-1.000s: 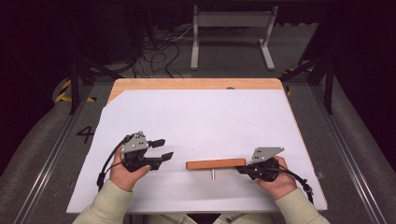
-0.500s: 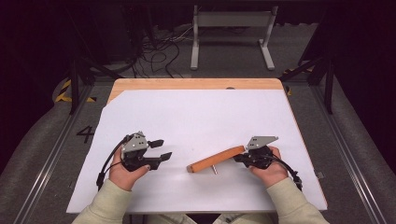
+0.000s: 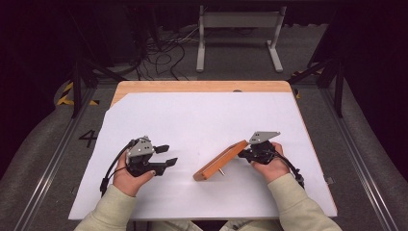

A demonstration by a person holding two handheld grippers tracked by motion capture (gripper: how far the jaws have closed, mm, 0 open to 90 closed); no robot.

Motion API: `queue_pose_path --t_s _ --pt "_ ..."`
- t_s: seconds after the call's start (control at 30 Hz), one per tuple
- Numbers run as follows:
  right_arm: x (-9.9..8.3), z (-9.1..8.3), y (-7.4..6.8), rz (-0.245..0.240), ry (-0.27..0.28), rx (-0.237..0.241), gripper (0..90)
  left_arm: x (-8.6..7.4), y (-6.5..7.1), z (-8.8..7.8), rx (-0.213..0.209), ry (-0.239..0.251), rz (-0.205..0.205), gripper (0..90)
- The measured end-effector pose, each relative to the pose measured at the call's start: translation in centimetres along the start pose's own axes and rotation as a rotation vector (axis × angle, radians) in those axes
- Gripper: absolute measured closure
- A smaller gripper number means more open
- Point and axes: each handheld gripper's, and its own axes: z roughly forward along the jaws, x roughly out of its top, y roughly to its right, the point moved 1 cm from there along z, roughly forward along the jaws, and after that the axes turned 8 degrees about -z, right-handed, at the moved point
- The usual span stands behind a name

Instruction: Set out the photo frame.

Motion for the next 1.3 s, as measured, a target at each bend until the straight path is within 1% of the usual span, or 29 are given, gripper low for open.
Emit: queue_pose_path --t_s 0.17,0.27,0.43,0.63,0.7,0.8,0.9,0.93,0.97,1.1,1.27,1.3 --pt "0.8 0.8 0.4 0.002 0.003 0.000 90.0 -0.2 0.0 -0.1 0.003 -0.004 -0.003 43.2" --pt "1.1 1.3 0.7 0.018 0.010 0.010 90.0 -0.5 -0.1 -0.2 0.007 -0.005 -0.007 43.2" --pt "2.1 2.2 1.0 0.005 0.002 0.012 90.0 -1.0 -0.1 -0.3 0.023 -0.015 -0.010 43.0" --pt "3.2 3.6 1.4 0.026 0.020 0.044 90.0 -1.5 0.0 -0.4 0.031 -0.024 -0.018 43.0" --pt "3.5 3.9 1.5 0.024 0.026 0.052 90.0 -1.5 0.0 -0.4 0.030 -0.023 -0.022 42.8" --pt "3.9 4.3 1.5 0.022 0.031 0.057 90.0 -1.5 0.0 -0.4 0.026 -0.017 -0.025 42.6" --pt "4.7 4.8 1.5 0.007 0.034 0.061 90.0 -1.5 0.0 -0.3 0.024 -0.020 -0.026 42.6" --pt "4.9 5.0 1.4 0.003 0.034 0.061 90.0 -1.5 -0.1 -0.3 0.023 -0.021 -0.019 42.6" --pt "5.1 5.1 1.4 0.000 0.037 0.063 90.0 -1.5 -0.1 -0.2 0.021 -0.019 -0.024 42.6" --pt "5.8 5.7 1.1 0.000 0.043 0.073 90.0 -1.4 -0.1 0.0 0.013 -0.015 -0.024 42.8" --pt "6.6 6.3 0.7 -0.011 0.051 0.083 90.0 -1.3 -0.3 0.3 0.002 -0.012 -0.029 43.0" --pt "6.7 6.4 0.7 -0.011 0.053 0.091 90.0 -1.3 -0.3 0.4 0.000 -0.011 -0.028 43.0"
